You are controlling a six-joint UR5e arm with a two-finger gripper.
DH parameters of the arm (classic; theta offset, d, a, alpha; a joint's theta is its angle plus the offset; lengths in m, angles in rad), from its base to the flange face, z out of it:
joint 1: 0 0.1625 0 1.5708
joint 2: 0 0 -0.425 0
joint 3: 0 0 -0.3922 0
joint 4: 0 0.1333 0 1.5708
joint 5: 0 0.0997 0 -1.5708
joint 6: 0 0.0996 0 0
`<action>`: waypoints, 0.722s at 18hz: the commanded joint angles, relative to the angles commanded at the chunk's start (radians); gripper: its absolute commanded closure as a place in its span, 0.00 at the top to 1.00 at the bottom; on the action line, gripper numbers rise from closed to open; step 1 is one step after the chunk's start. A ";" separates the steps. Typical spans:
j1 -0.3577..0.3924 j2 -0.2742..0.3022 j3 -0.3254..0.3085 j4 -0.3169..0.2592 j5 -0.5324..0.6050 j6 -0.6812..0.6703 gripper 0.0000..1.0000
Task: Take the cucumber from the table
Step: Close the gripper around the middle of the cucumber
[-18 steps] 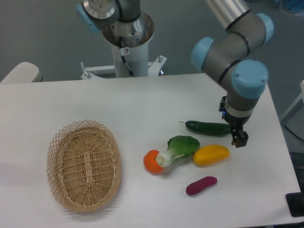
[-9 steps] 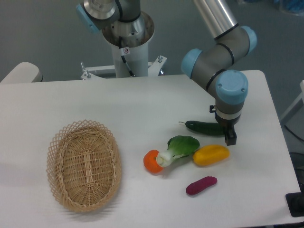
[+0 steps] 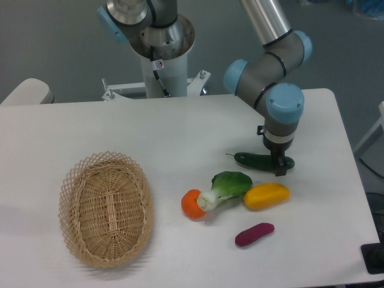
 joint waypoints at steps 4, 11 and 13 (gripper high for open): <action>-0.003 -0.005 -0.002 0.002 -0.011 0.000 1.00; 0.000 -0.015 -0.008 0.012 -0.011 0.012 0.91; 0.002 -0.015 -0.006 0.012 -0.009 0.012 0.80</action>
